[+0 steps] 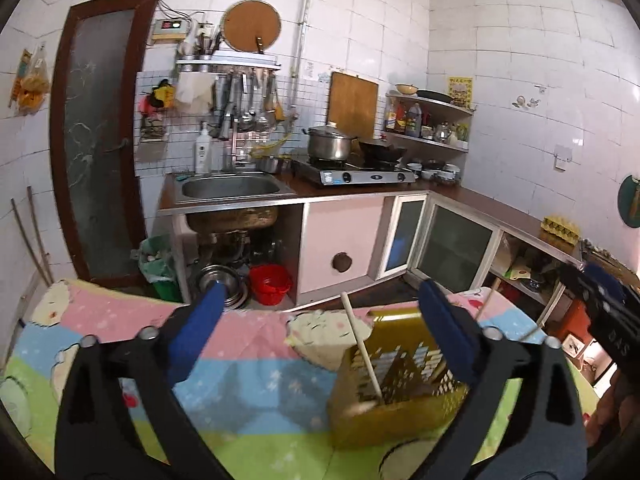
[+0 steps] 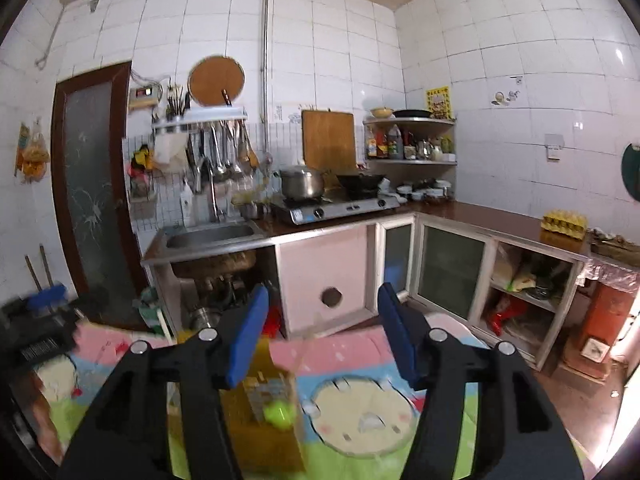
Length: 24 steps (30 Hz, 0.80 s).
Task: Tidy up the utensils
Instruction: 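Lower spoon and chopstick into the holder and open both tools, then grasp the light-blue spoon with the left tool while the right grasps a chopstick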
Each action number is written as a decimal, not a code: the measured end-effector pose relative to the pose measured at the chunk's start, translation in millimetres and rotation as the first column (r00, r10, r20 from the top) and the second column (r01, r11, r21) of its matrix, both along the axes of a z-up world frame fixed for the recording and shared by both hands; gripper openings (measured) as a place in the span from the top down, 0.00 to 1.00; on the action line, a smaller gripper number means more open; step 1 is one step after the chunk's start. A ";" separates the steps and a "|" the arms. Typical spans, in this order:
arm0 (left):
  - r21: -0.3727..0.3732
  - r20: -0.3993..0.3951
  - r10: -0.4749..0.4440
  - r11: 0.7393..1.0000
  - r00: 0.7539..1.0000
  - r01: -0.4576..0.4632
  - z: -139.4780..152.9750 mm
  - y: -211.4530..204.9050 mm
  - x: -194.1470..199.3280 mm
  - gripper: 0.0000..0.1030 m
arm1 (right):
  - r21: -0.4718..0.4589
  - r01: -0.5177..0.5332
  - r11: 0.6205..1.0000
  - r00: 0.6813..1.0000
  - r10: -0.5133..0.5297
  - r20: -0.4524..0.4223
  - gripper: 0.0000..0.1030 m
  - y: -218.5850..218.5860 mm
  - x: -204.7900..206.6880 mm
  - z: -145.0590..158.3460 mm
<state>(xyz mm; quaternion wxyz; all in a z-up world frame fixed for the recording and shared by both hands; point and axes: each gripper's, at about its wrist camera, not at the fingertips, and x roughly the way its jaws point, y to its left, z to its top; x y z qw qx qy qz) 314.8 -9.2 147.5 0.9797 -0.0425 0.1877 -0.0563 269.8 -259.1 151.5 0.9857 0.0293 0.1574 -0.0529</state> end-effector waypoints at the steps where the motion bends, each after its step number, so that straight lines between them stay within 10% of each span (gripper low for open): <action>1: -0.001 -0.006 0.002 1.000 1.000 -0.002 -0.8 4.5 -9.4 0.05 | 0.010 0.000 1.000 1.000 0.000 -0.026 0.44 -0.7 -7.0 -4.7; 11: 0.032 -0.218 -0.002 0.999 0.976 0.009 -73.8 18.3 -51.0 0.05 | 0.047 0.005 0.999 0.928 0.013 -0.373 0.44 13.9 -39.8 -118.4; 24: 0.100 -0.317 0.008 0.995 0.948 0.025 -148.7 10.5 -66.5 0.05 | 0.061 0.069 0.996 0.835 -0.024 -0.550 0.46 34.0 -33.0 -181.9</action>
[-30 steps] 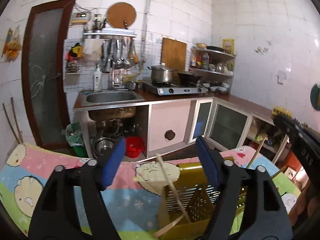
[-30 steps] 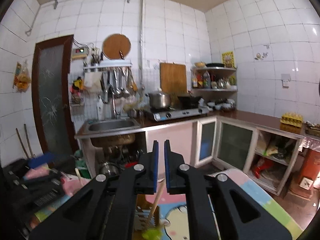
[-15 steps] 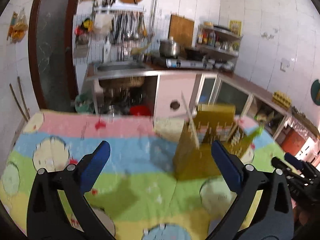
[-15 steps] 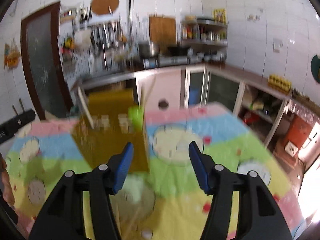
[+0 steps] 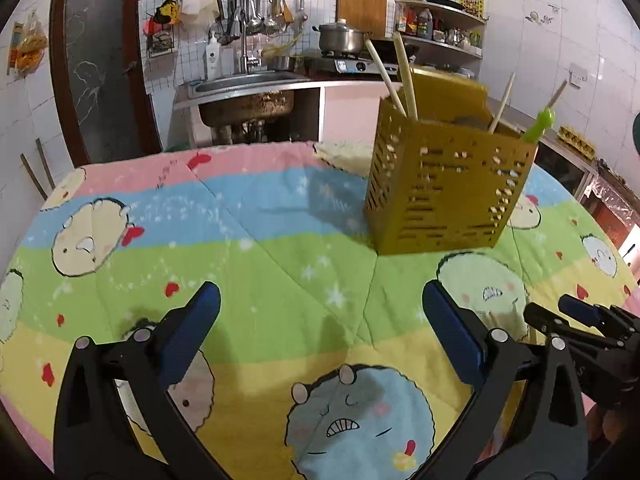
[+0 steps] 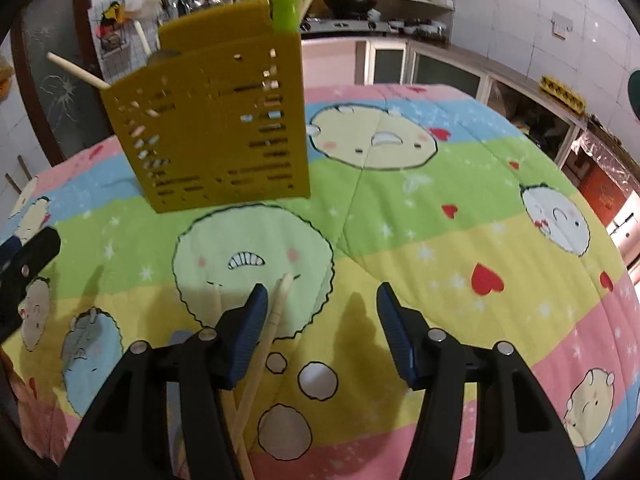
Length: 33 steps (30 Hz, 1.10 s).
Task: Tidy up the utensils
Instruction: 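Grasp the light-blue spoon with the left tool while the right grasps a chopstick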
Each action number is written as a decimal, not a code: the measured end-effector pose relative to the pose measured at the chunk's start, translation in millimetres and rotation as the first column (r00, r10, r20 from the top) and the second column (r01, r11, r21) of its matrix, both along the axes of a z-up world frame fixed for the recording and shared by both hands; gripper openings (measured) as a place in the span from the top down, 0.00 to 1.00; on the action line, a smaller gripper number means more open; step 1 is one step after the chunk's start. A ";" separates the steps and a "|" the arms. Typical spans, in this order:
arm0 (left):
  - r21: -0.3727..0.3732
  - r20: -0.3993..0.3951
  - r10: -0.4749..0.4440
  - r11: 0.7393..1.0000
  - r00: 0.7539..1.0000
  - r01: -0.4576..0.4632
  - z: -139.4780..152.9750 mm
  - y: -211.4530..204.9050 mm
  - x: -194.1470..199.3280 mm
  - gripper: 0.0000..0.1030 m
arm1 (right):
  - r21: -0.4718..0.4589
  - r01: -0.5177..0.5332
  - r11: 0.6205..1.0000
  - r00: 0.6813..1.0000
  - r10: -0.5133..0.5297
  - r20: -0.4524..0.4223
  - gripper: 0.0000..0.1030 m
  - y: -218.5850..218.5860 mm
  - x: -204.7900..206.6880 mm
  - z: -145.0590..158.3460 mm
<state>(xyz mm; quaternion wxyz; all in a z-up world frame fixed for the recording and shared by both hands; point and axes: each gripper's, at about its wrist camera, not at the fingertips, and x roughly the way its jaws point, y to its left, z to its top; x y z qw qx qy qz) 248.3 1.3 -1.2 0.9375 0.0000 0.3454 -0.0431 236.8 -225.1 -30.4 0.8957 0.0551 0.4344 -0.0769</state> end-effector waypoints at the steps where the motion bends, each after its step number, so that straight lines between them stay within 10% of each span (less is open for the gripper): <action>1: 0.007 -0.001 -0.002 1.000 1.000 0.002 0.3 -2.7 -0.7 0.05 | 0.009 0.005 1.000 1.000 -0.005 -0.015 0.49 0.8 2.2 -2.3; 10: 0.016 0.001 -0.018 1.000 1.000 0.018 3.6 -10.5 -4.3 0.05 | 0.020 0.015 1.000 0.997 -0.014 -0.077 0.87 9.2 13.8 -9.4; 33: -0.018 -0.216 -0.204 0.979 0.955 0.205 -35.2 -97.8 -20.0 0.20 | 0.050 -0.006 0.999 1.000 0.005 0.008 0.94 -62.4 -9.7 -16.1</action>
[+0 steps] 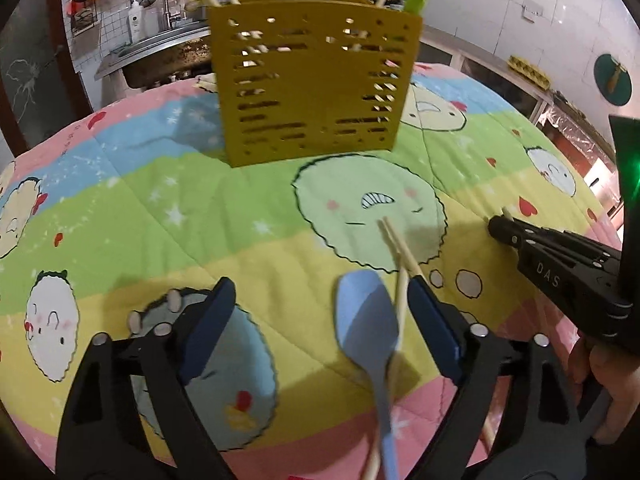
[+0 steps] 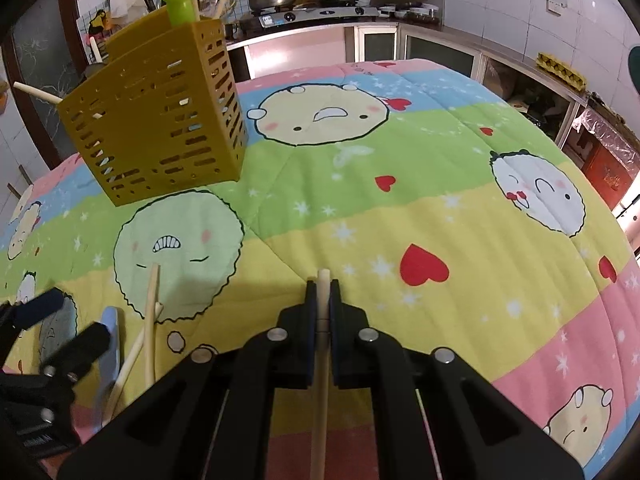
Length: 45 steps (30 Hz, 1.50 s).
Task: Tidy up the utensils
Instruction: 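Grasp the light-blue spoon with the left tool while the right grasps a chopstick, then lift the blue spoon and chopstick and carry them over the yellow holder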
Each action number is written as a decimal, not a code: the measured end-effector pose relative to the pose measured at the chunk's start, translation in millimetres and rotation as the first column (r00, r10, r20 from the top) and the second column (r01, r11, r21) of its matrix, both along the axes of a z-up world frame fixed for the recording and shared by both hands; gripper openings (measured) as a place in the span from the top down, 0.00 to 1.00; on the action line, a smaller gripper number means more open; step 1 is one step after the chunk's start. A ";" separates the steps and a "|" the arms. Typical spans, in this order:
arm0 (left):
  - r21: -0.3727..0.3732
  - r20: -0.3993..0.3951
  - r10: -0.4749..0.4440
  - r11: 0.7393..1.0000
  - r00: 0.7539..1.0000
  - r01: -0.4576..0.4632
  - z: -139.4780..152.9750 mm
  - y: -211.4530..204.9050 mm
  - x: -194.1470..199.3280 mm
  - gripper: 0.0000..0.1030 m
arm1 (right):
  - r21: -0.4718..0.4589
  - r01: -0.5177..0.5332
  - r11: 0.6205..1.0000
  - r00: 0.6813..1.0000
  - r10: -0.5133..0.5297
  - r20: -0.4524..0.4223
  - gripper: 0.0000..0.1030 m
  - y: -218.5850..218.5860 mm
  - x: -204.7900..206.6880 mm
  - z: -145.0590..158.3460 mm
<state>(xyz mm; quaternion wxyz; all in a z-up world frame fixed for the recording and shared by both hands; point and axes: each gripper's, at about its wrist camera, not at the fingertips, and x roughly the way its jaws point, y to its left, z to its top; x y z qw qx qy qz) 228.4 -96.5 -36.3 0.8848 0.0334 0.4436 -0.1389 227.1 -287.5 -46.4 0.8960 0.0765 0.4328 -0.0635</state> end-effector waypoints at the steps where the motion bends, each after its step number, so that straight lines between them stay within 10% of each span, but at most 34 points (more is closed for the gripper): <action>1: 0.004 -0.005 -0.002 1.000 1.000 0.002 -1.8 -3.0 0.4 0.21 | -0.002 0.000 1.000 1.000 0.000 0.004 0.94 0.0 -0.5 -0.1; 17: -0.043 -0.074 -0.052 0.998 0.996 0.049 -10.4 -23.4 3.7 0.70 | 0.003 0.004 1.000 1.000 -0.004 0.014 0.94 -3.1 -3.1 -1.1; 32: -0.052 0.027 0.010 0.999 1.000 -0.009 20.2 2.5 9.3 0.70 | -0.001 -0.004 1.000 0.998 0.004 0.060 0.94 -1.0 -10.6 25.5; 45: -0.079 0.266 0.028 0.997 0.963 -0.007 79.0 27.0 -16.1 0.70 | -0.016 -0.016 1.000 0.961 0.019 0.275 0.94 9.3 -34.8 86.2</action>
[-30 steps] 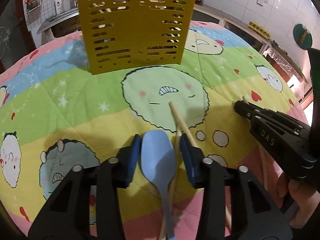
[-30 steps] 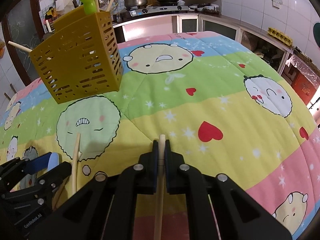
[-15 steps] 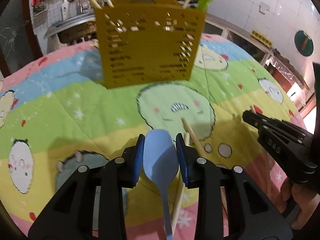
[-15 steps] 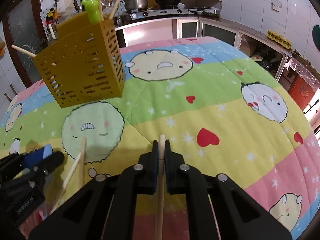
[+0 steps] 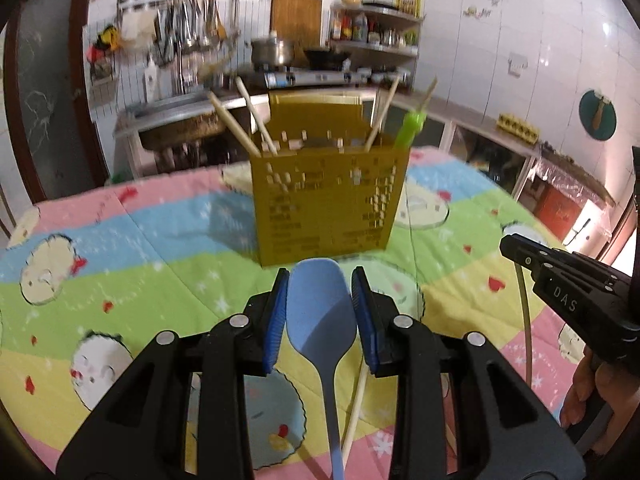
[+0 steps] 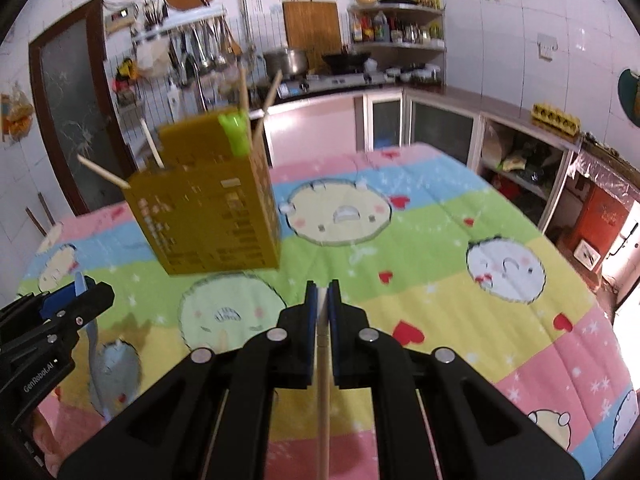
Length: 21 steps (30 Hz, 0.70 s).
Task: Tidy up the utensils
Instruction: 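Lift the blue spoon and chopstick and carry them over the yellow holder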
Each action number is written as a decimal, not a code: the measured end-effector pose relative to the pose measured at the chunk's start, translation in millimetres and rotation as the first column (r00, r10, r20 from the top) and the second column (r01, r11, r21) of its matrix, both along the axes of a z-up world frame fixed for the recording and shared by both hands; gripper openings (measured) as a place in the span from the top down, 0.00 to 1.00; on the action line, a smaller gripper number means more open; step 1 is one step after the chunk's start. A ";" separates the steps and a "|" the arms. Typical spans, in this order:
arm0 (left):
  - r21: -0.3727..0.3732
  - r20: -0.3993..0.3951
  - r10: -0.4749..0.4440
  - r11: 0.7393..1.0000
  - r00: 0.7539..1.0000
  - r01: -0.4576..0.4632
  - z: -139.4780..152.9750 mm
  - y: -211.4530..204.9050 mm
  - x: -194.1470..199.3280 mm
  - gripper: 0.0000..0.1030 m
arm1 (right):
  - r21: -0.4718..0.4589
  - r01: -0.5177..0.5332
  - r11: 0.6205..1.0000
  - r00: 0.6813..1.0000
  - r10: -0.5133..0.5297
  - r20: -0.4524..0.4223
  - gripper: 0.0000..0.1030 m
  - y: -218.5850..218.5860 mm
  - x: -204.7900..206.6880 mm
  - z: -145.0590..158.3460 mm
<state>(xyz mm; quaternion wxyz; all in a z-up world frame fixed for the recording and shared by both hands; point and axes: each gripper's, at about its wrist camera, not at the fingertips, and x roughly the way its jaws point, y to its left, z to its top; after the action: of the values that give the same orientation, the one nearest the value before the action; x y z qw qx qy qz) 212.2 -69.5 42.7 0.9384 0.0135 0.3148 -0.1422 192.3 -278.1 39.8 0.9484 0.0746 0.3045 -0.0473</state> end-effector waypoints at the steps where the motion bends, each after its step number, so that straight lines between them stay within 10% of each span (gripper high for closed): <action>1: 0.001 0.024 0.001 1.000 1.000 -0.001 4.7 2.1 -2.8 0.70 | -0.003 0.003 1.000 1.000 -0.003 0.024 0.94 1.0 -2.3 4.8; 21: -0.039 0.161 0.036 0.999 0.986 -0.030 35.8 32.9 -0.6 0.70 | -0.036 0.022 0.999 0.943 -0.009 0.334 0.94 15.4 -15.8 53.9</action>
<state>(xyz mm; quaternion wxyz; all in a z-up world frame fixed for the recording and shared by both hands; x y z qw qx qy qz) 211.6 -36.5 78.5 0.9632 0.0026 0.2349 -0.1309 176.5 -262.7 93.7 0.9871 0.0655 0.1380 -0.0473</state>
